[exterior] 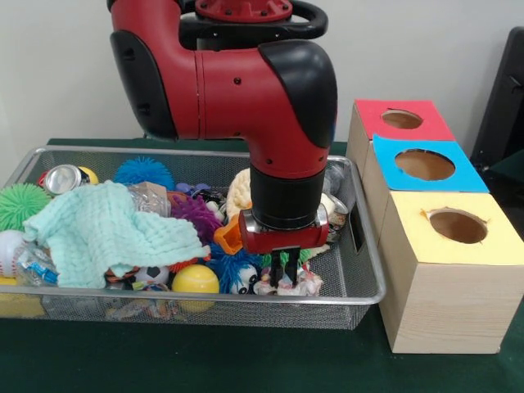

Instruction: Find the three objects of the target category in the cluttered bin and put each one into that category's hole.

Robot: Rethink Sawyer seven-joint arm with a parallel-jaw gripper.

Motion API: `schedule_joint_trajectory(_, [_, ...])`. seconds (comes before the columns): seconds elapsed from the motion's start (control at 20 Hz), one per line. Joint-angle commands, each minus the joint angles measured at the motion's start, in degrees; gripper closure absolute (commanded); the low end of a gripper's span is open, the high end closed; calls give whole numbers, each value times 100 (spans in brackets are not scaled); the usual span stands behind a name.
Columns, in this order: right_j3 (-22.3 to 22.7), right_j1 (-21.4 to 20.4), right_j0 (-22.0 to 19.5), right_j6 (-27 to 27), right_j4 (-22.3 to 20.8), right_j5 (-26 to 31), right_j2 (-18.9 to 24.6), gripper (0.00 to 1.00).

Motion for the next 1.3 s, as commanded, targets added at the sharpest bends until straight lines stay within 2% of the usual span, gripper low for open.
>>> schedule_joint_trajectory(0.05, [432,-56,-195,-501,106,379,474,100])
schedule_joint_trajectory(0.25, [826,-769,-287,-202,183,-28,505,100])
schedule_joint_trajectory(0.4, [1035,-1098,-435,-199,332,-102,714,100])
schedule_joint_trajectory(0.95, [1762,-1647,-1095,-440,522,-325,1461,100])
schedule_joint_trajectory(1.3, [2313,-1831,-1737,-776,945,-56,2414,100])
